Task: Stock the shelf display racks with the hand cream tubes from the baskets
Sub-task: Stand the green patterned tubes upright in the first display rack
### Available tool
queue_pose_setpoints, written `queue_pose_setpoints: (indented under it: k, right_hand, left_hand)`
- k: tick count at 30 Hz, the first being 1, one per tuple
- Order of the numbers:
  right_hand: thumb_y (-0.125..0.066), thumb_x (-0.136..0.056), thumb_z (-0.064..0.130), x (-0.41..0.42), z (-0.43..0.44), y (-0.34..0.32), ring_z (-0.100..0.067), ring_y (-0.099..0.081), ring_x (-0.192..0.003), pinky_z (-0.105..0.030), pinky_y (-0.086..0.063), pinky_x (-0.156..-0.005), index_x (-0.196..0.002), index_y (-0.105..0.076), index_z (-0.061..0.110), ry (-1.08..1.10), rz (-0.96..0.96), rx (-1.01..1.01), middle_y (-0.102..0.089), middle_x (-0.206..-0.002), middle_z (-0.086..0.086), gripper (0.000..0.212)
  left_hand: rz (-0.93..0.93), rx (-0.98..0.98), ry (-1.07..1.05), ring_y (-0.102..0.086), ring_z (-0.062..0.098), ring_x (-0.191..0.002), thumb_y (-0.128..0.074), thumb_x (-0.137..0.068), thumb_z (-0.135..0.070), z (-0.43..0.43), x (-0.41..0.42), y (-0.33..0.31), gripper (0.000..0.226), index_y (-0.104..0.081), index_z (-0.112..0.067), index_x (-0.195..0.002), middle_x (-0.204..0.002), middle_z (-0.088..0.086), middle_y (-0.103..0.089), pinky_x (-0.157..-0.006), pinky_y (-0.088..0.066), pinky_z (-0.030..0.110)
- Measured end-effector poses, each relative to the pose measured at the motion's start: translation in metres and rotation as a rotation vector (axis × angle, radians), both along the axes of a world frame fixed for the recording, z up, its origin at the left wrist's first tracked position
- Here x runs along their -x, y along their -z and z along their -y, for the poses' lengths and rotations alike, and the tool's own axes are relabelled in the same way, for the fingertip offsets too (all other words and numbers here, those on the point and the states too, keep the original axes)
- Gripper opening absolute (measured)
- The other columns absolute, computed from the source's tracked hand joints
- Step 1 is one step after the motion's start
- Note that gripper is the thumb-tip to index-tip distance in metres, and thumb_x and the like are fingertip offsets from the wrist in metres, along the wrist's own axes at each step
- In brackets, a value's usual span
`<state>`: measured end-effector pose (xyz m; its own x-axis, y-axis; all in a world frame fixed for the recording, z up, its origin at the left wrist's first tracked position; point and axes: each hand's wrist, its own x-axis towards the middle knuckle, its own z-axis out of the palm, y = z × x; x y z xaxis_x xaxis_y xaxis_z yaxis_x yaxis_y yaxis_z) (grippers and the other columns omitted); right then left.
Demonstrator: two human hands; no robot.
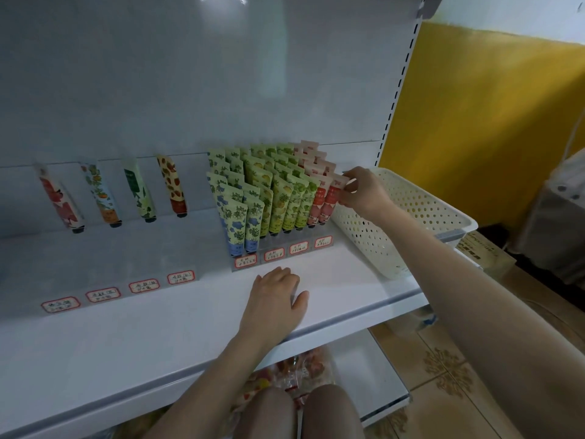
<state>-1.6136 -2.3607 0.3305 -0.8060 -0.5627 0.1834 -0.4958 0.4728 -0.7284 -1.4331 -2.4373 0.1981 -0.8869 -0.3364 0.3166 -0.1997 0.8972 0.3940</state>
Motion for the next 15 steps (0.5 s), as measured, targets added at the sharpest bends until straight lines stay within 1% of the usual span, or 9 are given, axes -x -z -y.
queue_pose_setpoints:
  k: [4,8,9,12,14,15]
  right_hand:
    - [-0.056,-0.09,0.009,0.0007,-0.001,0.0008,-0.022,-0.058,-0.08,-0.021,-0.041,-0.052,-0.12,-0.048,0.001,0.003,-0.011,-0.013,-0.065,-0.103,-0.018,0.032]
    - [-0.056,-0.09,0.009,-0.0002,-0.0021,0.0023,-0.021,-0.057,-0.08,-0.021,-0.042,-0.054,-0.124,-0.047,0.001,0.0,-0.033,-0.011,-0.065,-0.103,-0.016,0.036]
    - [-0.057,-0.09,0.009,-0.0007,-0.0025,0.0025,-0.022,-0.058,-0.081,-0.021,-0.041,-0.053,-0.124,-0.047,0.001,0.003,-0.041,-0.006,-0.065,-0.104,-0.015,0.037]
    - [-0.056,-0.09,0.01,-0.001,-0.0036,0.0038,-0.024,-0.059,-0.084,-0.022,-0.041,-0.051,-0.128,-0.045,0.001,0.009,-0.067,0.005,-0.065,-0.106,-0.015,0.04]
    - [-0.056,-0.091,0.014,-0.003,-0.0046,0.0038,-0.022,-0.058,-0.082,-0.023,-0.041,-0.052,-0.128,-0.046,0.001,0.019,-0.089,0.004,-0.065,-0.105,-0.013,0.041]
    - [-0.057,-0.091,0.016,-0.0042,-0.0055,0.0039,-0.022,-0.059,-0.082,-0.024,-0.043,-0.054,-0.126,-0.048,0.001,0.02,-0.104,0.003,-0.066,-0.103,-0.012,0.04]
  left_hand:
    - [0.013,-0.007,0.004,-0.048,0.017,-0.092,-0.043,-0.091,-0.033,0.0004,-0.0005,-0.0001,0.028,-0.059,-0.01,-0.092,-0.092,0.0,-0.055,-0.084,-0.036,0.032]
    - [0.045,-0.039,-0.005,-0.049,0.018,-0.092,-0.033,-0.084,-0.039,-0.0014,-0.0015,-0.0035,0.041,-0.06,-0.009,-0.092,-0.092,0.001,-0.056,-0.082,-0.035,0.031]
    - [0.05,-0.039,-0.009,-0.049,0.018,-0.091,-0.034,-0.085,-0.038,-0.0015,-0.0014,-0.0042,0.04,-0.06,-0.008,-0.093,-0.091,0.001,-0.056,-0.081,-0.034,0.031]
    - [0.049,-0.036,-0.014,-0.048,0.017,-0.092,-0.043,-0.091,-0.032,-0.0015,-0.0015,-0.0053,0.028,-0.059,-0.009,-0.093,-0.092,0.0,-0.054,-0.081,-0.031,0.03]
    - [0.061,-0.046,-0.011,-0.048,0.017,-0.093,-0.044,-0.092,-0.031,-0.002,-0.003,-0.0073,0.026,-0.058,-0.009,-0.094,-0.092,0.0,-0.054,-0.084,-0.033,0.03]
    - [0.069,-0.057,-0.006,-0.048,0.017,-0.093,-0.045,-0.092,-0.031,-0.002,-0.0033,-0.0078,0.027,-0.059,-0.009,-0.094,-0.093,0.0,-0.054,-0.087,-0.036,0.031]
